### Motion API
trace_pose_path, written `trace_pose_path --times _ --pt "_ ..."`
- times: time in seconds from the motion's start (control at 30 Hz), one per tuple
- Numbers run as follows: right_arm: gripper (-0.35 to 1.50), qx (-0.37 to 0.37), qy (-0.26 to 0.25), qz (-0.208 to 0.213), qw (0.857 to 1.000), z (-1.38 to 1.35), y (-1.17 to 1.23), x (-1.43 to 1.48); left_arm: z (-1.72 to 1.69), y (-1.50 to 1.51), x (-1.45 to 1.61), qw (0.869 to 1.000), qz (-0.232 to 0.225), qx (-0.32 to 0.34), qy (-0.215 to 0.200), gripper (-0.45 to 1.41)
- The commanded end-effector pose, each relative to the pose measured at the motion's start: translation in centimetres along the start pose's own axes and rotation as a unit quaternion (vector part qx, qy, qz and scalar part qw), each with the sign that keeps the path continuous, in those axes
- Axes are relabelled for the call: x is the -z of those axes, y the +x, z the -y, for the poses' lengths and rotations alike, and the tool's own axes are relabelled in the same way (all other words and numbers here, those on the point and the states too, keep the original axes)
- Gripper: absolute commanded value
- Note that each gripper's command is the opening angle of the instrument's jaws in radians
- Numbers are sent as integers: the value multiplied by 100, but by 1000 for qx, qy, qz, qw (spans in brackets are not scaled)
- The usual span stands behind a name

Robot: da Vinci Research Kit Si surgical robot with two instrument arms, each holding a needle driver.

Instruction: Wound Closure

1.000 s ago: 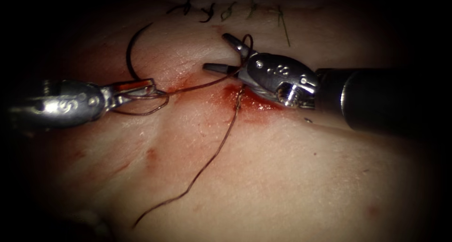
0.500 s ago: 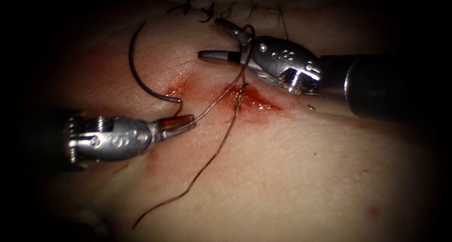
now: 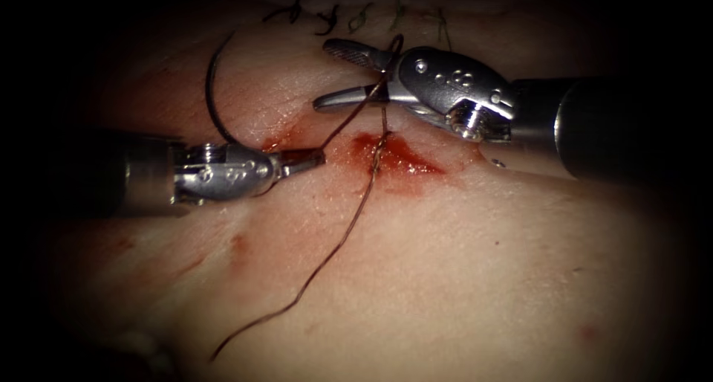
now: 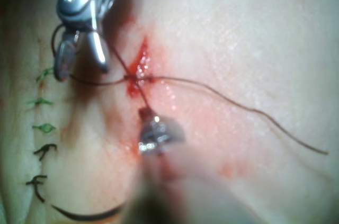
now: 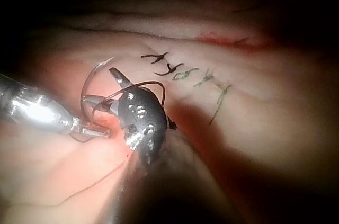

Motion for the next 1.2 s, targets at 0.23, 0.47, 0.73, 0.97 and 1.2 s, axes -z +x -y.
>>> trace_pose_path --times 0.23,0.47,0.73,0.97,1.2 --pt "84 10 51 0 999 20 -2 -15 -8 -6 -19 1000 2 1 -10 -45" --pt "79 28 114 21 993 39 -1 -21 -9 4 -34 1000 7 1 -19 -45" --pt "76 57 198 72 976 55 -7 -28 -9 4 -30 999 8 -4 -32 -45" --pt "74 68 263 118 955 75 -29 -41 -9 2 -14 999 9 -6 -35 -45" --pt "73 68 315 153 934 100 -59 -58 -16 -5 -2 999 15 -14 -42 -45"
